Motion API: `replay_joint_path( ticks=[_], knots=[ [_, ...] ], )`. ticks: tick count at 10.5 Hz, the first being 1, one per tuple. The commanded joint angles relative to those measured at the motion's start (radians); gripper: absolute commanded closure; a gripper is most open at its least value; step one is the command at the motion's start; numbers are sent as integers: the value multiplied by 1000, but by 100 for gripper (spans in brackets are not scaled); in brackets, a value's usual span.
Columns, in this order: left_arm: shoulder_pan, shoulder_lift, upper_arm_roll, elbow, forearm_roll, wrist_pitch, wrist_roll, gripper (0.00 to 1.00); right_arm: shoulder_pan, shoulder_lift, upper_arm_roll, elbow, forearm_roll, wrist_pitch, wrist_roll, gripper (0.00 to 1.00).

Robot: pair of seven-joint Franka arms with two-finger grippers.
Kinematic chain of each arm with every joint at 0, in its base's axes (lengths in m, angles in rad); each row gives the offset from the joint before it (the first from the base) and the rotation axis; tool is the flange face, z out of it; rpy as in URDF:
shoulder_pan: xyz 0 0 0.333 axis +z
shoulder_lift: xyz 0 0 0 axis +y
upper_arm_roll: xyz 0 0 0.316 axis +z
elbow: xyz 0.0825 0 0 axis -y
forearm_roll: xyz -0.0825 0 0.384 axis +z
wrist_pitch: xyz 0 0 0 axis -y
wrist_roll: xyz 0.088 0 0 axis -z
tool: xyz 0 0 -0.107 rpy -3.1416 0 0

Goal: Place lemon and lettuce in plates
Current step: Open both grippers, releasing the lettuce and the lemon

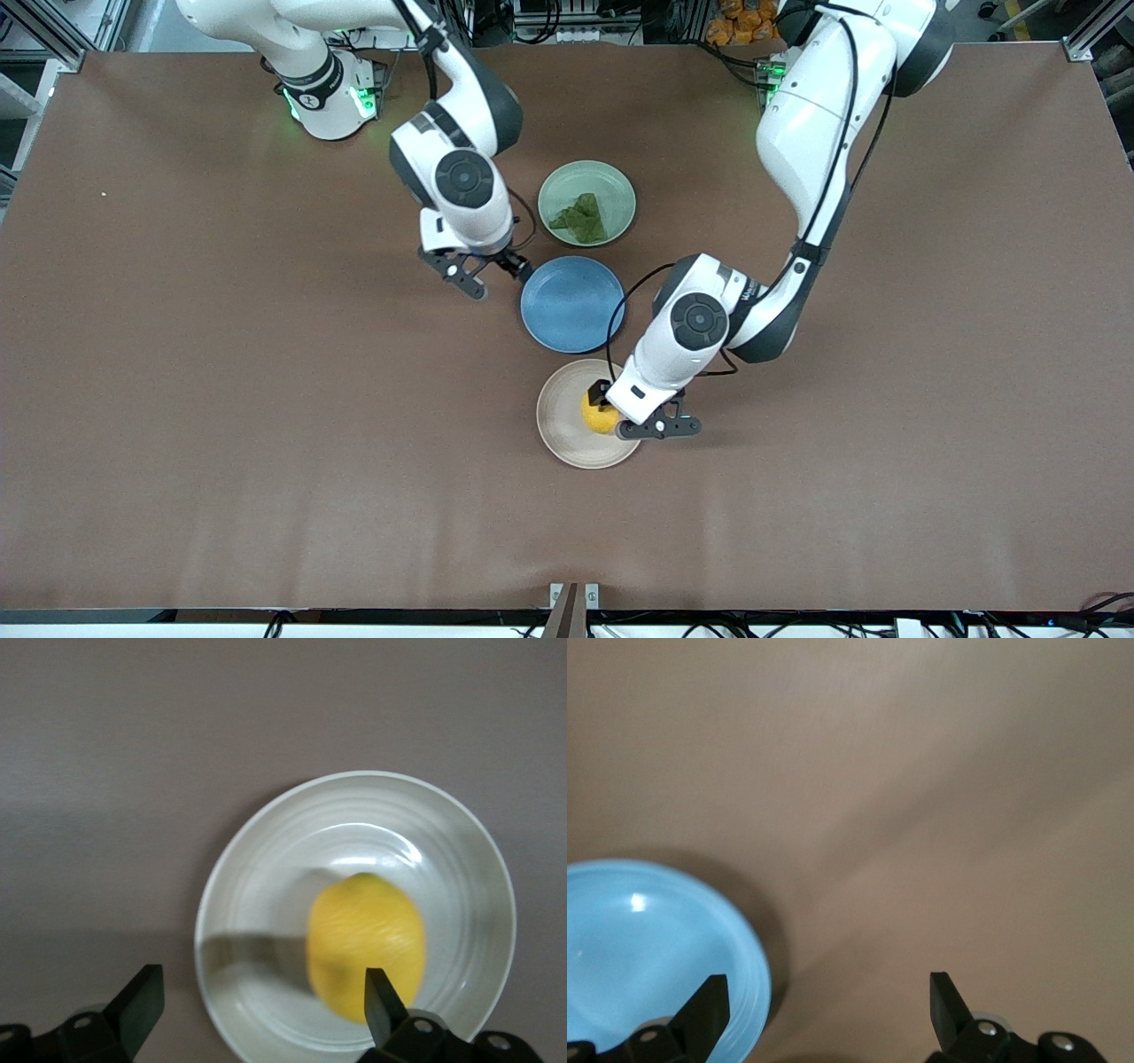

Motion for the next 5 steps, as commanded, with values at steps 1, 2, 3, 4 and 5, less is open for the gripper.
replay_joint_path(
  ticks=[1,2,3,4,5],
  knots=[
    [25,-59,-6,-13,-20,-104,1,0,-148,-39,17,-18,-15,-14,-189,0],
    [43,-77,-7,-13,-20,-146,3,0,-208,-39,17,-18,-15,-11,-262,0],
    [60,-91,-6,-14,-17,-187,21,0,-268,-39,17,-19,-15,-8,-336,0],
    [80,-105,-4,-14,-17,-224,72,0,-332,-36,18,-19,-9,-5,-422,0],
    [108,-122,-4,-14,-17,-255,113,0,-386,-33,18,-19,-8,-3,-496,0]
  ],
)
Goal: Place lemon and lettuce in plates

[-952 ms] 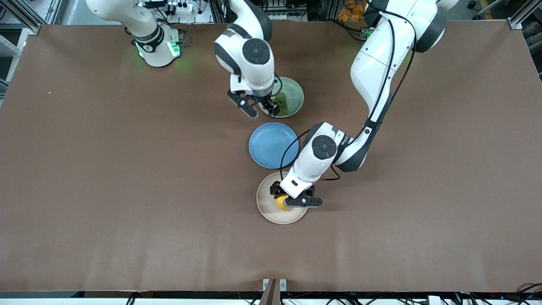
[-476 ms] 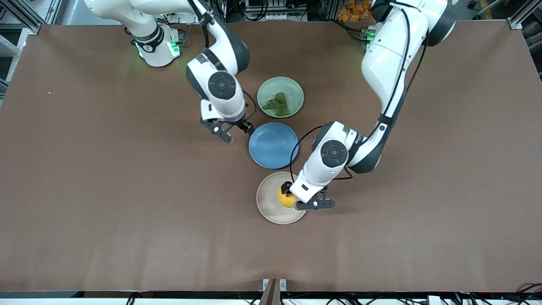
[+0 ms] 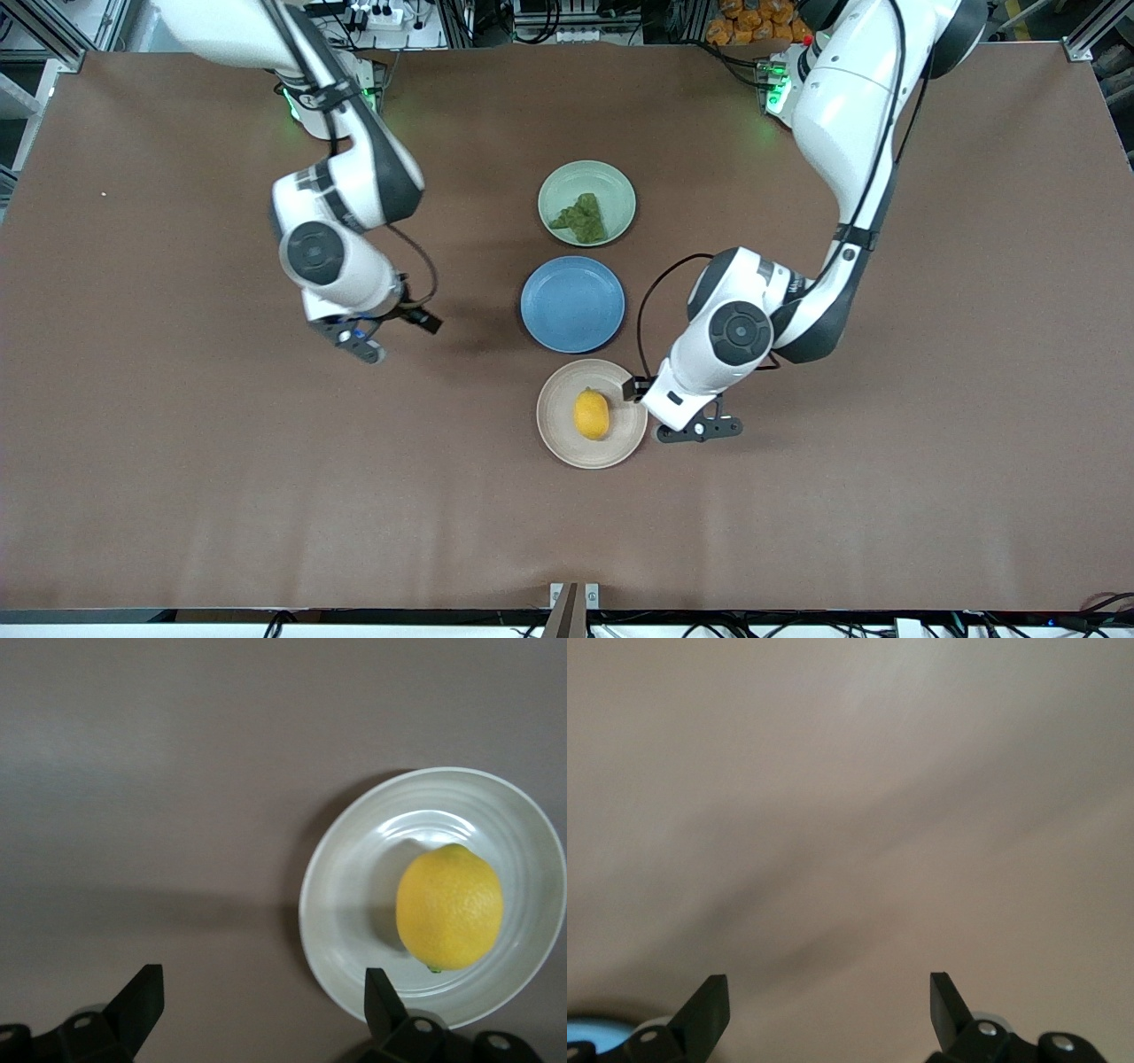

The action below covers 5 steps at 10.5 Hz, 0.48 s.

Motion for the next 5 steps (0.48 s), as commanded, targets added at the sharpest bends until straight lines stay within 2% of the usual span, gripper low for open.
replay_joint_path(
  ticks=[1,5],
  knots=[
    [60,-55,-1,-16,-17,-81,106,0,-114,-15,19,-19,-5,-1,-152,0],
    [172,-113,13,-33,-6,-179,332,0,-221,-27,19,-39,-7,-10,-305,0]
  ],
)
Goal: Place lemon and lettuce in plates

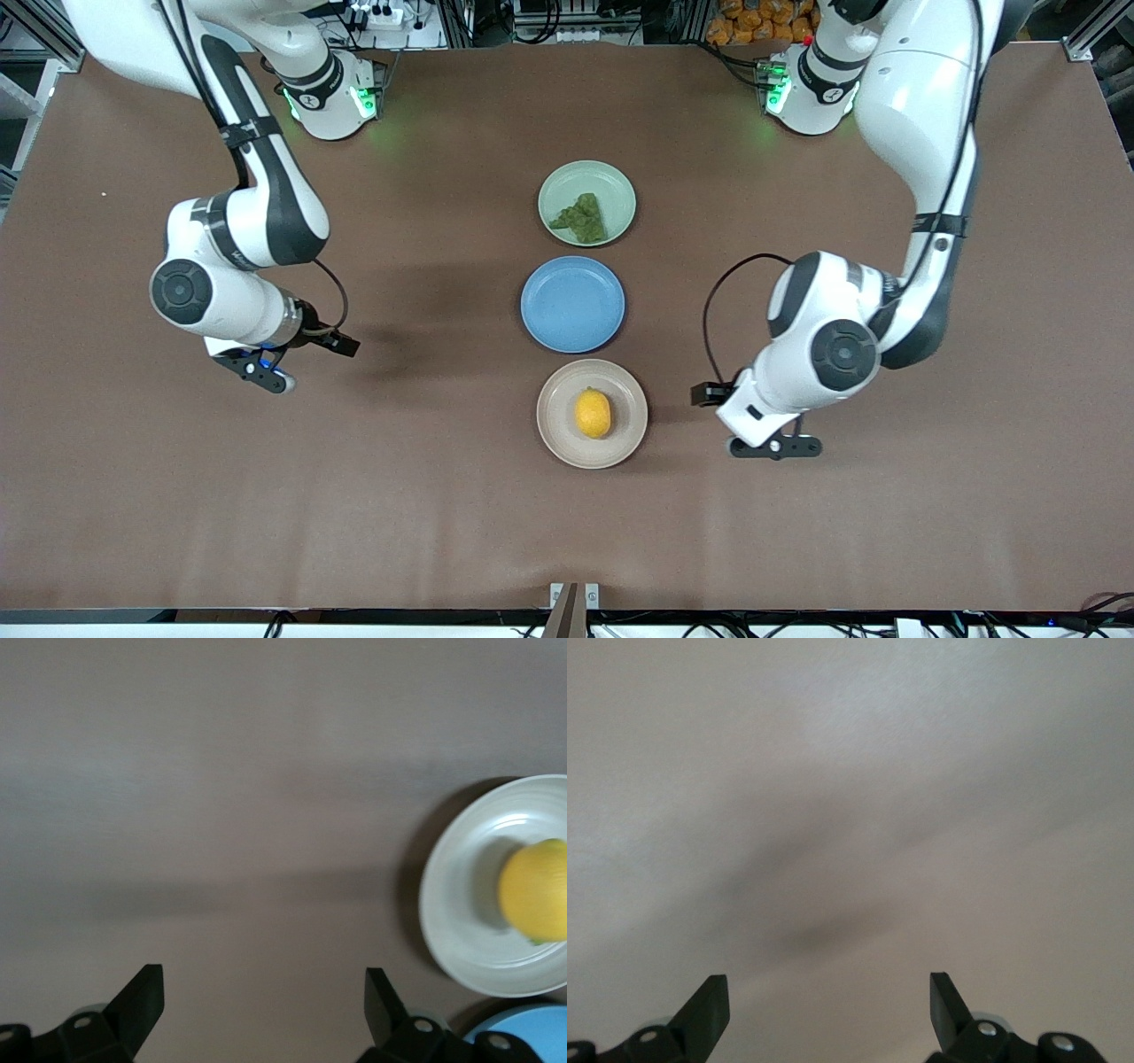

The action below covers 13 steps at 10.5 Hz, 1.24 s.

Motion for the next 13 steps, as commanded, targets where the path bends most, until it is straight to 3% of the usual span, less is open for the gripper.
replay_joint_path(
  ticks=[1,3,8,11,13],
  knots=[
    [69,-44,0,-35,-5,-68,124,0,-40,-51,16,-57,-7,3,-62,0],
    [122,-72,3,-36,3,-145,196,0,-40,-126,16,-112,-11,6,-82,0],
    [212,-106,3,-40,78,-197,235,0,-103,-355,15,-317,-42,45,-254,0],
    [224,-129,4,-38,78,-217,230,0,-126,-384,15,-318,-143,49,-270,0],
    [247,-144,13,-40,96,-220,225,0,-160,-400,15,-304,-146,49,-317,0]
  ],
)
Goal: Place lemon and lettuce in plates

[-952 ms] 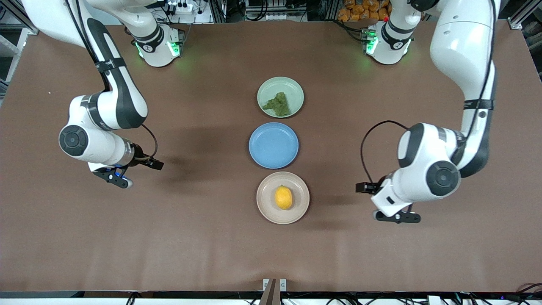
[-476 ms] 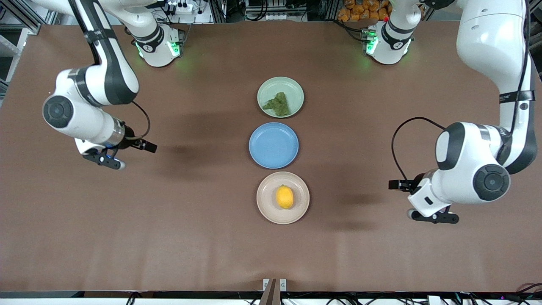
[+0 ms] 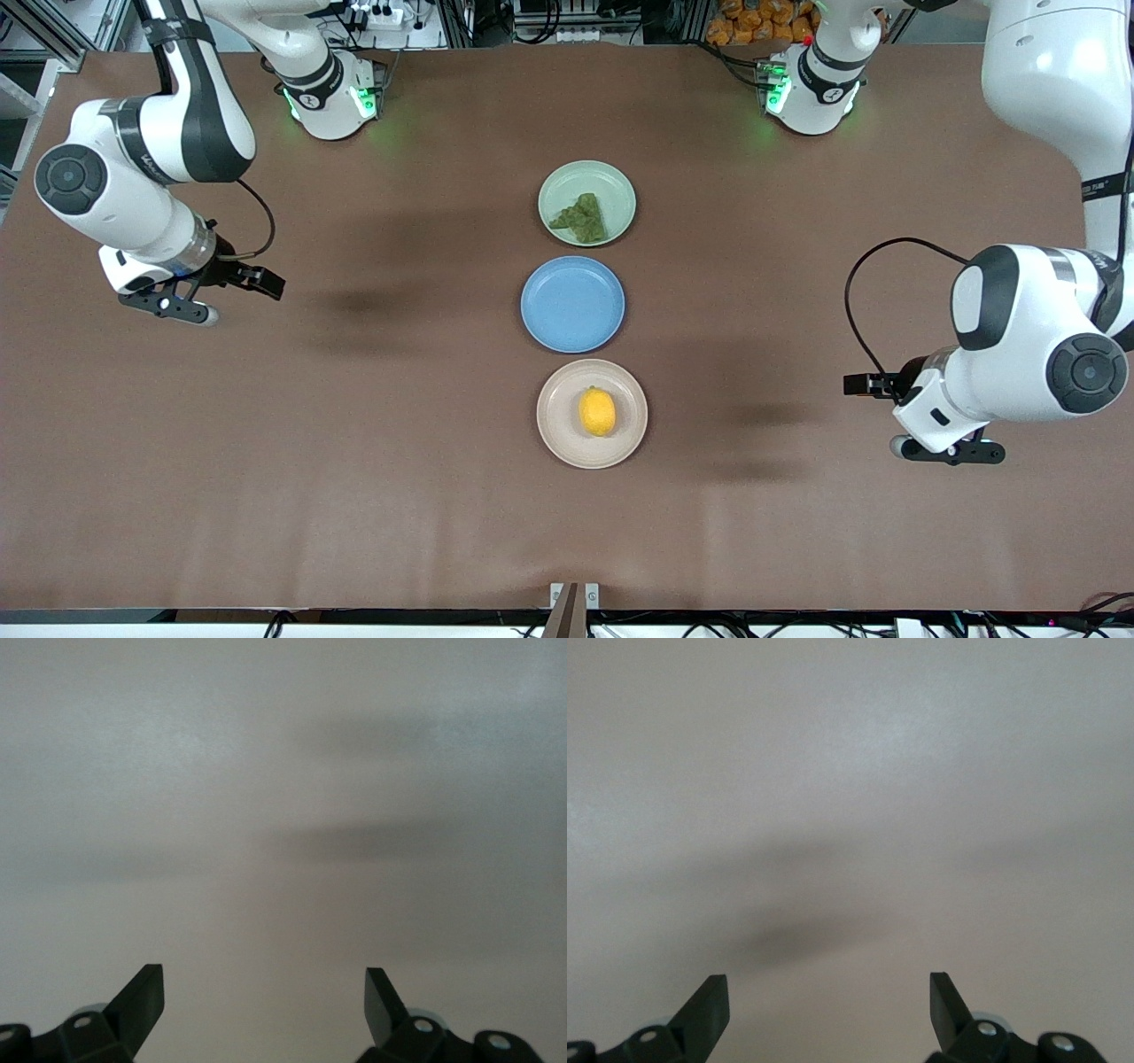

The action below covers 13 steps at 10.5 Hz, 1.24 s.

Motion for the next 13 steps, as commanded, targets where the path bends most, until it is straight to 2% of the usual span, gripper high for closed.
replay_joint_path(
  ticks=[1,4,5,8,10,13],
  knots=[
    [30,-81,3,-64,53,-10,21,0,-42,-45,14,7,-22,10,-52,0],
    [20,-263,26,-269,55,41,27,0,-36,-45,21,103,-27,-10,-58,0],
    [18,-326,28,-347,55,65,27,0,-28,-43,26,148,-28,-45,-75,0],
    [24,-495,28,-490,55,70,27,0,-26,-34,26,311,-37,-231,-133,0],
    [24,-564,28,-501,44,20,29,0,-26,-33,28,426,-34,-359,-162,0],
    [29,-571,22,-402,18,-117,41,0,-26,-33,29,583,-23,-497,-247,0]
  ],
)
